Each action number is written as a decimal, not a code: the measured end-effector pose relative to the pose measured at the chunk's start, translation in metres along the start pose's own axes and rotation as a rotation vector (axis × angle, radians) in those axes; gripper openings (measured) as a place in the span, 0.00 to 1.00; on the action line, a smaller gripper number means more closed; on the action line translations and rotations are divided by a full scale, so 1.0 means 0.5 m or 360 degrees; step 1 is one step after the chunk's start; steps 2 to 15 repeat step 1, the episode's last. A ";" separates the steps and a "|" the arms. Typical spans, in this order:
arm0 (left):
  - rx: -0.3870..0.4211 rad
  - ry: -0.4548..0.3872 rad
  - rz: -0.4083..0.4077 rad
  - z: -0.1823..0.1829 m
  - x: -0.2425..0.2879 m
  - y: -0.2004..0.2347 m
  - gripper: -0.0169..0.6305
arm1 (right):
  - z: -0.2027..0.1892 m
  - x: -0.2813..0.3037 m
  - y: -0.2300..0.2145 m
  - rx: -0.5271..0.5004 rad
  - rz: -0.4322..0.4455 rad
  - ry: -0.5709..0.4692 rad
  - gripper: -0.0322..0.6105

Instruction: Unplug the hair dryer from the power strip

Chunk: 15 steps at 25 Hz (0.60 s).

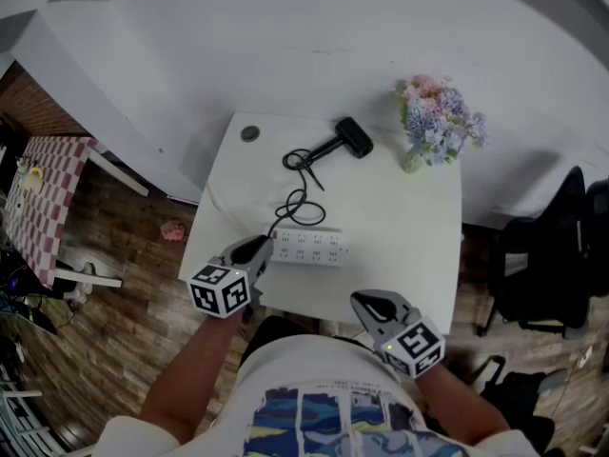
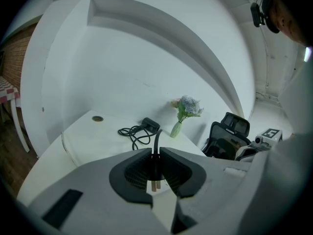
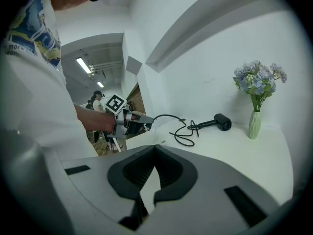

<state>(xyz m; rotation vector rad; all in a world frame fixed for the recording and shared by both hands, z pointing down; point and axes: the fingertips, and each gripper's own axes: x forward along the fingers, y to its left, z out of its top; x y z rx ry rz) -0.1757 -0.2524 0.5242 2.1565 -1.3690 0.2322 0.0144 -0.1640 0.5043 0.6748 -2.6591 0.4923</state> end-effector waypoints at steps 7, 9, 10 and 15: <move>0.0000 -0.0002 -0.0001 0.001 0.001 -0.002 0.10 | 0.000 0.000 -0.001 0.0001 0.0001 -0.0002 0.05; 0.0000 -0.0002 -0.0001 0.001 0.001 -0.002 0.10 | 0.000 0.000 -0.001 0.0001 0.0001 -0.0002 0.05; 0.0000 -0.0002 -0.0001 0.001 0.001 -0.002 0.10 | 0.000 0.000 -0.001 0.0001 0.0001 -0.0002 0.05; 0.0000 -0.0002 -0.0001 0.001 0.001 -0.002 0.10 | 0.000 0.000 -0.001 0.0001 0.0001 -0.0002 0.05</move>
